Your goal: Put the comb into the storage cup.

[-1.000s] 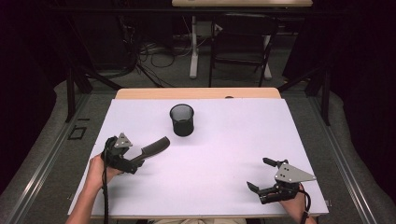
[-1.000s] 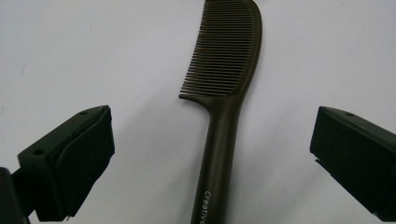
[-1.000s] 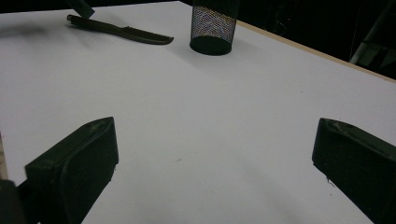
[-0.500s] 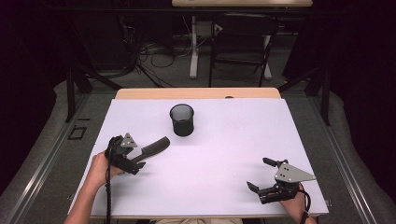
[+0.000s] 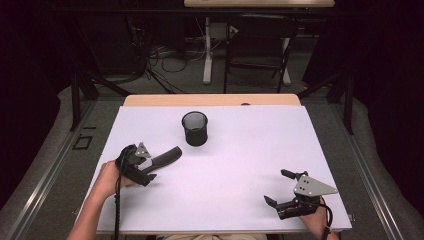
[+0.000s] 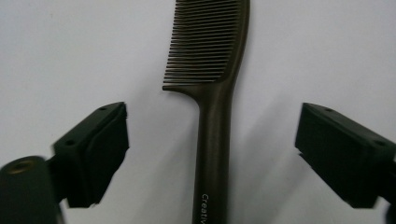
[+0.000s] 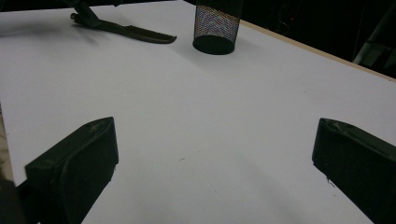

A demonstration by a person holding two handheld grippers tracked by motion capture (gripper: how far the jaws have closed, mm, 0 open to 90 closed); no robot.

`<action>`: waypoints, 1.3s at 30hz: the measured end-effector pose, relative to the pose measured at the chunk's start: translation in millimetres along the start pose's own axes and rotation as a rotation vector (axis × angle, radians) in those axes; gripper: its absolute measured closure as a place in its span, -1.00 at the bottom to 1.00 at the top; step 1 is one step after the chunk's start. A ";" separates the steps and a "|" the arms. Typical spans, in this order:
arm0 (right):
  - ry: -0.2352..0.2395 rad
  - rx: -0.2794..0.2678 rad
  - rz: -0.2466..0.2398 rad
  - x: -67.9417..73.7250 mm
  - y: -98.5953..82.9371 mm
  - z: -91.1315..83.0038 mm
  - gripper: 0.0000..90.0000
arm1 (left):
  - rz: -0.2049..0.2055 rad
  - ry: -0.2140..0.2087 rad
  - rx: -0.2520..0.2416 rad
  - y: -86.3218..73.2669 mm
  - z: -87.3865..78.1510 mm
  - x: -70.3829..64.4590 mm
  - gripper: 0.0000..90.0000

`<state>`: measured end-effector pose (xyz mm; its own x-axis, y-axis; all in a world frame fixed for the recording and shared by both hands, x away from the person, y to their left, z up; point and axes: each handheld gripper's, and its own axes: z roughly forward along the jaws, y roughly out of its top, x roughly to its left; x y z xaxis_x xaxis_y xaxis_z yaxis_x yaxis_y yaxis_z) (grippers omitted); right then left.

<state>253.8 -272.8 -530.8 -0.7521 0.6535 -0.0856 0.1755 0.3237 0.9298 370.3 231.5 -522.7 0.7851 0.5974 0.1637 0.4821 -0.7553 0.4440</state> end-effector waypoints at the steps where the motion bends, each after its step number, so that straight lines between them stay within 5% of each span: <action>1: 0.001 -0.001 0.000 0.0 0.0 -0.1 -1.00 | 0.002 -0.001 0.005 0.2 0.4 -0.1 -0.63; 17: 0.001 -0.001 -0.001 -0.3 0.3 -0.5 -1.00 | -0.015 -0.075 0.062 -0.5 12.3 5.7 0.29; 25: -0.001 -0.001 -0.001 0.5 0.2 -1.1 -1.00 | -0.013 -0.138 0.060 -1.5 14.4 10.1 0.48; 39: 0.001 -0.003 -0.004 0.6 0.2 -0.8 -1.00 | 0.020 -0.123 0.067 0.1 13.1 6.5 0.61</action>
<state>252.9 -272.9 -530.4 -0.7536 0.6513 -0.0887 0.1705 0.3240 0.9306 380.5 231.8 -533.2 0.8347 0.5474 0.0612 0.4873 -0.7857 0.3811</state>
